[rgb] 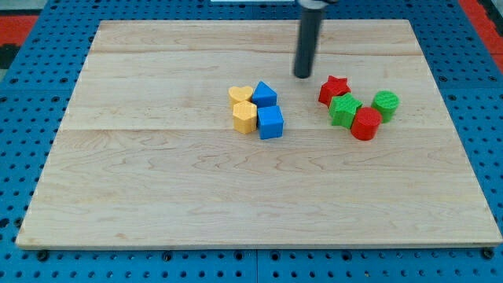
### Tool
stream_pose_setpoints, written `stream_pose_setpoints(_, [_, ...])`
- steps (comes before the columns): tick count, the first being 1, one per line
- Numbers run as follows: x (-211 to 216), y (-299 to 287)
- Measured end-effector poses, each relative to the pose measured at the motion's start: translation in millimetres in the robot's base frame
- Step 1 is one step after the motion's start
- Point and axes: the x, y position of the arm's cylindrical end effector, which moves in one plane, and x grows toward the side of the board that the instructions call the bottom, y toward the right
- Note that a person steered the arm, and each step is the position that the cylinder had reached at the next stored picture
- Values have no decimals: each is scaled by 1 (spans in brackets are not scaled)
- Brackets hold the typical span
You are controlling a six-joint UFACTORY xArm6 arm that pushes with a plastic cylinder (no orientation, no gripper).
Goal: Push the blue cube closer to the group of blocks
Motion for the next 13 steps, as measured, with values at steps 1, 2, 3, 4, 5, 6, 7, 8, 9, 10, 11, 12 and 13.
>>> stream_pose_setpoints(1, [1, -72])
stream_pose_setpoints(2, [26, -109])
stream_pose_setpoints(3, [81, -112])
stream_pose_setpoints(4, [132, -113])
stream_pose_setpoints(5, [133, -112])
stream_pose_setpoints(6, [133, -70])
stream_pose_setpoints(7, [133, -45])
stream_pose_setpoints(8, [140, -52])
stream_pose_setpoints(9, [171, -47])
stream_pose_setpoints(10, [172, -36])
stream_pose_setpoints(11, [168, -28])
stream_pose_setpoints(12, [146, 0])
stream_pose_setpoints(13, [137, 5])
